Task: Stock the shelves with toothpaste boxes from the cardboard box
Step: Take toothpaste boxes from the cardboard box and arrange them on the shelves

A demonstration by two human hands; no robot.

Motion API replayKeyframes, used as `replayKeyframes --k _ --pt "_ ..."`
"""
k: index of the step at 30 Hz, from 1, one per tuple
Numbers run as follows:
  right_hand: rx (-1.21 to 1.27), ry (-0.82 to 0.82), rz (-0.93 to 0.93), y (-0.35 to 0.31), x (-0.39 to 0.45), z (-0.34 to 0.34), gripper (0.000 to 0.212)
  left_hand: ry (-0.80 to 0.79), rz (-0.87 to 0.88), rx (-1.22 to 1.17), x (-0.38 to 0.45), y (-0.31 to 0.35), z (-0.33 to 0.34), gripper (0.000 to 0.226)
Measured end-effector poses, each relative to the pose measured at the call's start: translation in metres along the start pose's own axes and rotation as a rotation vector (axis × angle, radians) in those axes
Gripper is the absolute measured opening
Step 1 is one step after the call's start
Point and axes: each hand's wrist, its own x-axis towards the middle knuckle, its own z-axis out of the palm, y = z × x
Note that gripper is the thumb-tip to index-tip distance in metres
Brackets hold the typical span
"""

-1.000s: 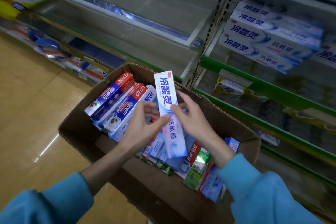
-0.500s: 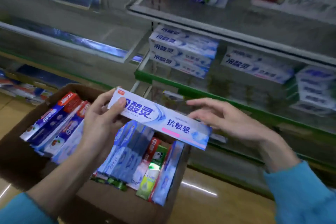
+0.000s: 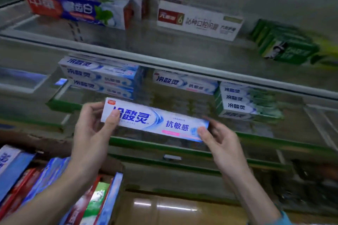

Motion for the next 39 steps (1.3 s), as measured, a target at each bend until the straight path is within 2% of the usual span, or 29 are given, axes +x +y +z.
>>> replayKeyframes --k 5,8,12,17,20,25,31,35,39 --pt "-0.1 0.131 -0.031 0.014 0.013 -0.019 0.049 0.019 0.164 0.32 0.007 -0.021 0.038 0.031" --pt "-0.079 0.223 -0.043 0.019 0.026 -0.024 0.032 0.035 0.202 0.407 0.012 -0.023 0.059 0.032" --pt "-0.105 0.314 -0.063 0.029 0.046 -0.024 0.031 0.011 0.154 0.356 0.022 -0.026 0.082 0.034" --pt "-0.14 0.244 -0.033 0.028 0.063 -0.007 0.044 0.005 0.075 0.235 0.044 -0.033 0.101 0.037" --pt "-0.16 0.262 -0.02 0.027 0.072 0.004 0.048 -0.016 0.034 0.282 0.06 -0.037 0.108 0.041" --pt "-0.155 0.323 0.032 0.027 0.087 0.02 0.065 -0.019 -0.084 0.31 0.074 -0.042 0.111 0.048" --pt "-0.275 0.386 0.054 0.018 0.085 0.034 0.075 -0.032 -0.087 0.34 0.08 -0.04 0.113 0.048" --pt "-0.256 0.376 0.105 0.015 0.085 0.035 0.076 -0.033 -0.082 0.302 0.081 -0.039 0.113 0.046" --pt "-0.242 0.388 0.086 0.017 0.084 0.04 0.08 -0.067 -0.093 0.265 0.082 -0.039 0.115 0.054"
